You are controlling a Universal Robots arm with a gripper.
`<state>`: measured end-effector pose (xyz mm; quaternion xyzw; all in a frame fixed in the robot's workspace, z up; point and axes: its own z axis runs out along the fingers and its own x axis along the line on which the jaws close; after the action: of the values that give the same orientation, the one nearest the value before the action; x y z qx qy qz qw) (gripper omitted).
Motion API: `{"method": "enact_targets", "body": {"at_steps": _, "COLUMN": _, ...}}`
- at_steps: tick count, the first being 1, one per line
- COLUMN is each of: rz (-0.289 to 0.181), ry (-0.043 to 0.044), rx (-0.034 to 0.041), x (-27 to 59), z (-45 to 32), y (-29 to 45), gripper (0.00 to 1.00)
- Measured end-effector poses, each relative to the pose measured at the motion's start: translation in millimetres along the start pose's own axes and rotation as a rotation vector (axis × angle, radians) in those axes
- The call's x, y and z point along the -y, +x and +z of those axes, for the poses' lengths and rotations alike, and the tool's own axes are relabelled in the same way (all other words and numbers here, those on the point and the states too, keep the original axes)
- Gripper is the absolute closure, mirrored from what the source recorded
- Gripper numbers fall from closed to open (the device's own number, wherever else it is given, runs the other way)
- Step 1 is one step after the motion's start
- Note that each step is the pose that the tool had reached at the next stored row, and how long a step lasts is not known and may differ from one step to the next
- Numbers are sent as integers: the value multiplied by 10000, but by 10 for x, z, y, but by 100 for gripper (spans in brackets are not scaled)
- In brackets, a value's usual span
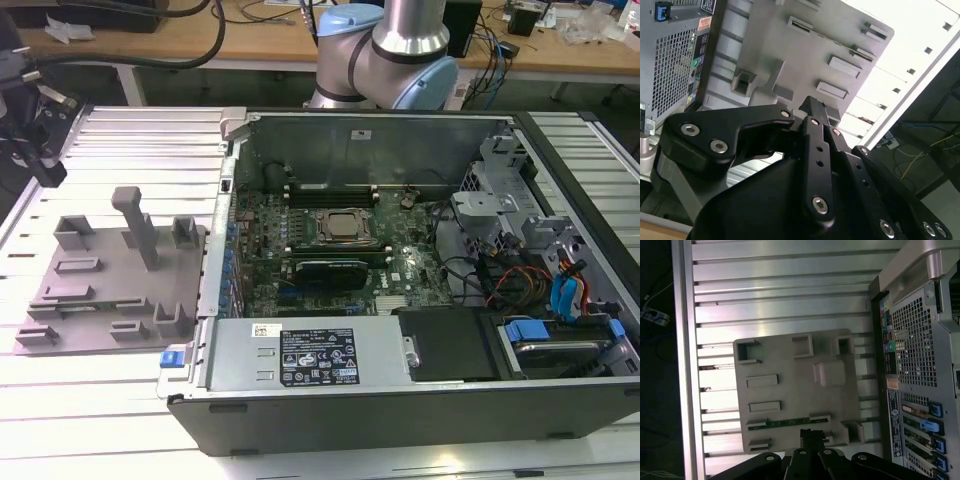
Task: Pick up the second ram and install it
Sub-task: 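Reach for the second ram, then pick up the second ram and move it above second insertion slot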
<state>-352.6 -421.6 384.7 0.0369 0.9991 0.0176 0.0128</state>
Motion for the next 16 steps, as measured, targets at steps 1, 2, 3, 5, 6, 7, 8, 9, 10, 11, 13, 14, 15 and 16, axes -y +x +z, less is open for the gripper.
{"method": "enact_targets", "body": {"at_steps": 1, "rz": 0, "ry": 1, "rx": -1, "x": 0, "z": 0, "y": 0, "gripper": 92}}
{"method": "enact_targets", "body": {"at_steps": 2, "rz": -1, "ry": 1, "rx": -1, "x": 1, "z": 0, "y": -1, "gripper": 92}}
{"method": "enact_targets", "body": {"at_steps": 3, "rz": -2, "ry": 1, "rx": 0, "x": 1, "z": 1, "y": -1, "gripper": 92}}
{"method": "enact_targets", "body": {"at_steps": 5, "rz": -1, "ry": 0, "rx": 0, "x": 1, "z": 2, "y": -1, "gripper": 92}}
{"method": "enact_targets", "body": {"at_steps": 6, "rz": -2, "ry": 0, "rx": 0, "x": 1, "z": 2, "y": -1, "gripper": 92}}
{"method": "enact_targets", "body": {"at_steps": 7, "rz": -2, "ry": 0, "rx": 0, "x": 1, "z": 3, "y": -1, "gripper": 92}}
{"method": "enact_targets", "body": {"at_steps": 8, "rz": -1, "ry": 0, "rx": -1, "x": 1, "z": 3, "y": 0, "gripper": 92}}
{"method": "enact_targets", "body": {"at_steps": 9, "rz": -2, "ry": 0, "rx": 0, "x": 1, "z": 3, "y": -1, "gripper": 92}}
{"method": "enact_targets", "body": {"at_steps": 10, "rz": -1, "ry": 1, "rx": 0, "x": 1, "z": 3, "y": -1, "gripper": 92}}
{"method": "enact_targets", "body": {"at_steps": 11, "rz": -2, "ry": 0, "rx": 0, "x": 1, "z": 4, "y": -1, "gripper": 92}}
{"method": "enact_targets", "body": {"at_steps": 13, "rz": -1, "ry": 0, "rx": 0, "x": 1, "z": 4, "y": 0, "gripper": 92}}
{"method": "enact_targets", "body": {"at_steps": 14, "rz": -1, "ry": 0, "rx": 0, "x": 1, "z": 5, "y": 0, "gripper": 92}}
{"method": "enact_targets", "body": {"at_steps": 15, "rz": -7, "ry": 0, "rx": 0, "x": 1, "z": 5, "y": -1, "gripper": 92}}
{"method": "enact_targets", "body": {"at_steps": 16, "rz": -109, "ry": -2, "rx": -4, "x": 1, "z": 5, "y": 0, "gripper": 92}}
